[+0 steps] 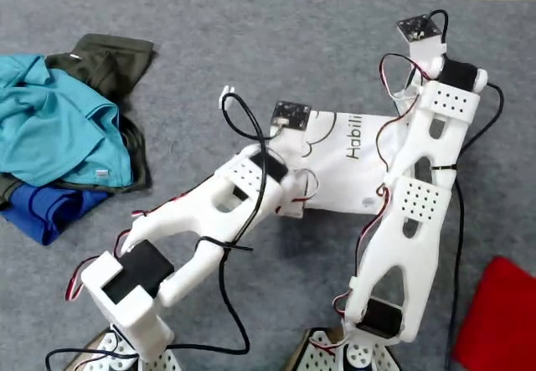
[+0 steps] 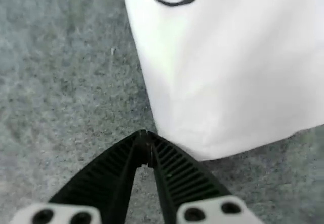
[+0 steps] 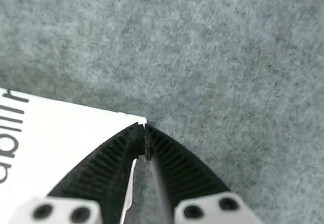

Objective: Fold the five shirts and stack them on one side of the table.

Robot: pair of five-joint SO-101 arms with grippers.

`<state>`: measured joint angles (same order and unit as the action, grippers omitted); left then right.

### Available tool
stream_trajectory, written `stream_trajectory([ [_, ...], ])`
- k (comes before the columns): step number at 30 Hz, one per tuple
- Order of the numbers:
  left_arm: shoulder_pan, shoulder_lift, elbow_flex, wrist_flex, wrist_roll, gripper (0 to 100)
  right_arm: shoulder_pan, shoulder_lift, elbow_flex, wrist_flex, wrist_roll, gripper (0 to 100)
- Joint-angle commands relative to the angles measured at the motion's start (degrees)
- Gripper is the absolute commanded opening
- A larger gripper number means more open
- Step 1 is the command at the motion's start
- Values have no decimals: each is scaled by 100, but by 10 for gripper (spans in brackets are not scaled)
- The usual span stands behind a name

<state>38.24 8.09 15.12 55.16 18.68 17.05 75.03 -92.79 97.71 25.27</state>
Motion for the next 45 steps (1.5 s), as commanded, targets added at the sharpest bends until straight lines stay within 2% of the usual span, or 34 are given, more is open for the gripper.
stream_trajectory([
  [1, -167, -259, -1371, 756, 44, 18, 75, -154, -277, -105, 35, 5],
  [5, -237, -242, -2549, 1424, 44, 18, 66, -154, -277, -105, 35, 5],
  [11, -62, 655, -2312, 985, 88, 18, 31, -119, -242, -105, 44, 5],
  [20, -158, 2448, -2347, 1134, 53, 18, 40, 154, -268, -378, 44, 5],
  [26, -220, 2325, -2708, 1248, 44, 18, 31, 180, -277, -387, 220, 5],
  [34, -255, 1859, -4193, 1301, 44, 18, 75, -163, -277, -343, 167, 5],
  [37, -571, 1895, -4738, 1222, 44, 18, 119, -312, -277, -343, 18, 5],
  [42, -1178, 2703, -4888, -70, 79, 18, 189, -699, -277, -176, -141, 5],
  [45, -1266, 3389, -4914, -888, 79, 18, 189, -1068, -277, 167, -176, 5],
])
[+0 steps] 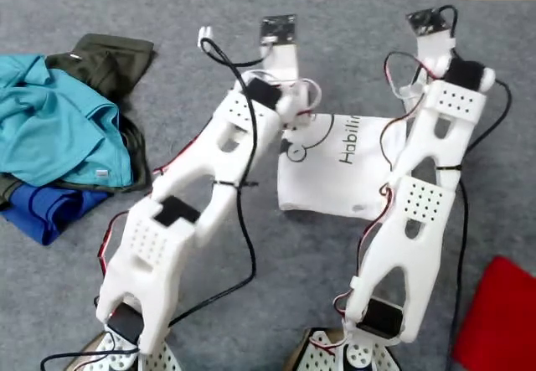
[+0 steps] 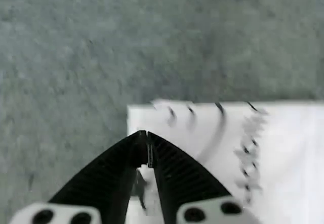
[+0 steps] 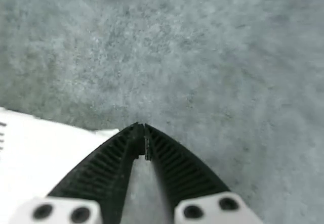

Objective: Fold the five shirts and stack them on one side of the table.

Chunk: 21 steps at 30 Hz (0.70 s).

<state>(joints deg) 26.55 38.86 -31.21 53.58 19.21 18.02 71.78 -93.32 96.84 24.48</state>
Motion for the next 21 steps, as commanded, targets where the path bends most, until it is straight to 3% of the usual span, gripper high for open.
stream_trajectory([
  [1, -44, 488, -369, -888, 26, 18, 101, -857, -224, 369, -123, 5],
  [5, 158, 1024, -949, -923, 35, 18, 198, -1341, -180, 563, -123, 5],
  [11, -114, 1604, -1785, -554, 44, 18, 637, -2677, 549, 571, -97, 5],
  [15, -123, 1807, -2356, 97, 44, 18, 796, -4321, 2589, 571, -97, 5],
  [21, -141, 2079, -2848, 369, 44, 18, 655, -6774, 6114, 519, -79, 5],
])
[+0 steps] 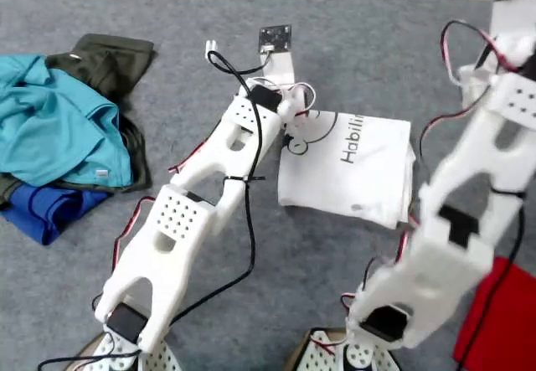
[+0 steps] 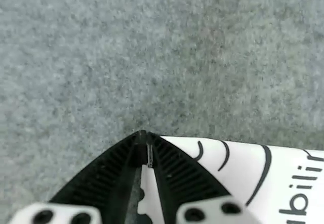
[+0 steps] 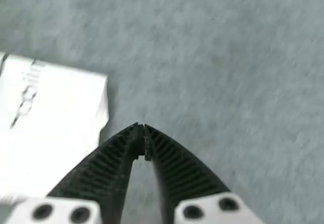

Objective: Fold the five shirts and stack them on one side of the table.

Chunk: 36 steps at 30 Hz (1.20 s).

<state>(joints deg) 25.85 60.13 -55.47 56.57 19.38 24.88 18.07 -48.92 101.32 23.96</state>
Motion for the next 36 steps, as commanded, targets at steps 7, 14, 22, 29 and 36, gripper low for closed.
stream_trajectory([
  [7, -79, -31, -440, 70, 26, 18, -57, -2958, 4778, -44, -26, 5],
  [14, -132, -31, -440, 70, 26, 18, -462, -2932, 6958, -870, -1591, 5],
  [22, -123, -31, -492, 246, 18, 18, -1279, -2457, 7310, -2040, -3877, 131],
  [29, -105, -31, -492, 237, 18, 18, -1314, -2404, 7284, -2418, -4457, 360],
  [36, -105, -31, -492, 246, 18, 18, -1323, -1780, 7336, -3288, -4818, 382],
])
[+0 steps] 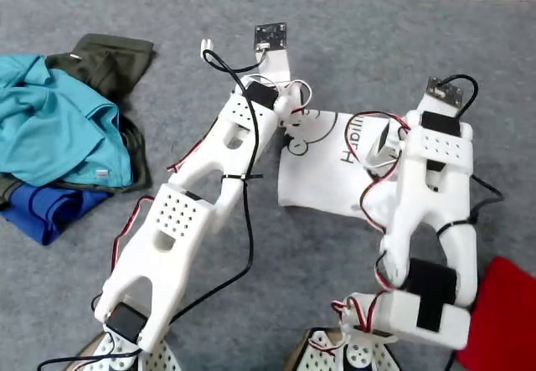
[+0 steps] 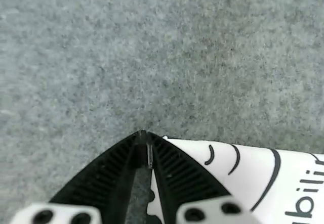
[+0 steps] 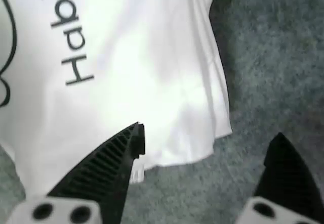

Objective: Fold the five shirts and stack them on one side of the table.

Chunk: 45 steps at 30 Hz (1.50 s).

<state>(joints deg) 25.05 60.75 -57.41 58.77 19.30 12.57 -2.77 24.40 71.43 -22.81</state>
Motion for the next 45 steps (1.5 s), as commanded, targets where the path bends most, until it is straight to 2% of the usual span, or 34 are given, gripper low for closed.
stream_trajectory([
  [1, -35, -92, -299, 26, 26, 18, -127, 532, 4, -378, -158, 382],
  [11, -44, -92, -299, 44, 26, 18, -295, 2308, -840, -721, -404, 360],
  [20, -44, -92, -299, 44, 26, 18, -286, 2510, -1015, -413, -404, 10],
  [33, -53, -101, -299, 35, 35, 19, 4, 2510, -2334, 1354, -352, 4],
  [35, -62, -119, -299, 44, 325, 42, 4, 2510, -2466, 1451, -334, 4],
  [39, -264, -136, -299, 53, 1319, 156, 145, 2501, -2624, 1556, -237, 4],
  [41, -422, -145, -404, 62, 1521, 164, 303, 2501, -2703, 1705, -229, 4],
  [43, -563, -145, -791, 413, 1495, 165, 479, 2501, -2791, 1916, -62, 4],
  [45, -721, -136, -1398, 1099, 1495, 167, 708, 2492, -2923, 2171, 114, 4],
])
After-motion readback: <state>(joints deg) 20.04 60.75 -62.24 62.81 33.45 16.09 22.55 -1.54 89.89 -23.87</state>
